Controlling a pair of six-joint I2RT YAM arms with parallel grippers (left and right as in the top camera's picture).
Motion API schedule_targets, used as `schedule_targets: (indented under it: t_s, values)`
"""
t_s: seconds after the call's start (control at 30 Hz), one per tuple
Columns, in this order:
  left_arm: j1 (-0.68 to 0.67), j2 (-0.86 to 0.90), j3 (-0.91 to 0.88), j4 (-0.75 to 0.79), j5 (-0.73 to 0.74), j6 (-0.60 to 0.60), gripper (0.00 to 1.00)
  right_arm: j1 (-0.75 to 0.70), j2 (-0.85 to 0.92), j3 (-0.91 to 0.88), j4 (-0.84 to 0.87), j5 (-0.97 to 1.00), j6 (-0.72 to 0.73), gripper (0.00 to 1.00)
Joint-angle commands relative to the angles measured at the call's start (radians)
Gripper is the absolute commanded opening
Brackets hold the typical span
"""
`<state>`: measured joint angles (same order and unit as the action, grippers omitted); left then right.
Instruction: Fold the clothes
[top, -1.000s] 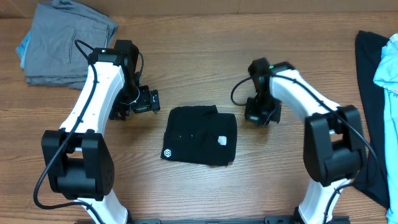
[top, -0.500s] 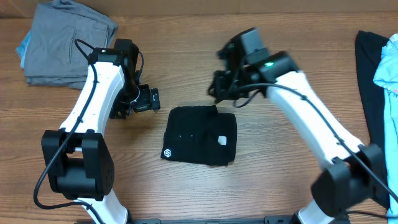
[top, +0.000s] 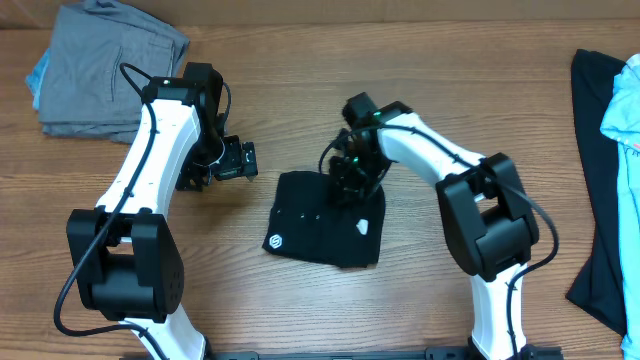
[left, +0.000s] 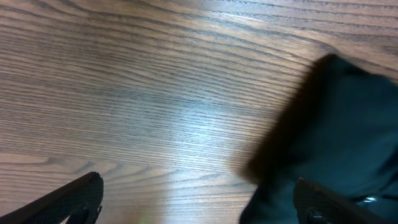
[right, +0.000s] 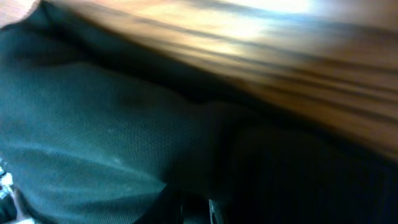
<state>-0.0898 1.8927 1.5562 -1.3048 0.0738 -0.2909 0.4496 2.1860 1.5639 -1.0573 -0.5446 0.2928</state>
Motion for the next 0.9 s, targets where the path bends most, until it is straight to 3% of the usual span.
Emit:
schedule_targets:
  t_s: [0.0, 0.2, 0.4, 0.6, 0.87]
  values:
    - [-0.002, -0.008, -0.003, 0.006, -0.003, -0.02, 1.0, -0.07, 0.01, -0.003, -0.064, 0.286, 0.03, 0.17]
    - [-0.003, -0.008, -0.003, 0.054, 0.1, -0.014, 1.0, -0.122, -0.016, 0.049, -0.171, 0.367, 0.029, 0.21]
    - [-0.034, -0.008, -0.003, 0.111, 0.273, 0.1, 1.0, -0.126, -0.084, 0.153, -0.288, 0.378, 0.029, 0.25]
    - [-0.097, -0.008, -0.003, 0.134, 0.246, 0.104, 1.0, -0.125, -0.228, 0.217, -0.38, 0.308, 0.025, 0.28]
    - [-0.116, -0.008, -0.003, 0.135, 0.23, 0.073, 1.0, -0.082, -0.295, 0.171, -0.451, 0.142, -0.146, 0.27]
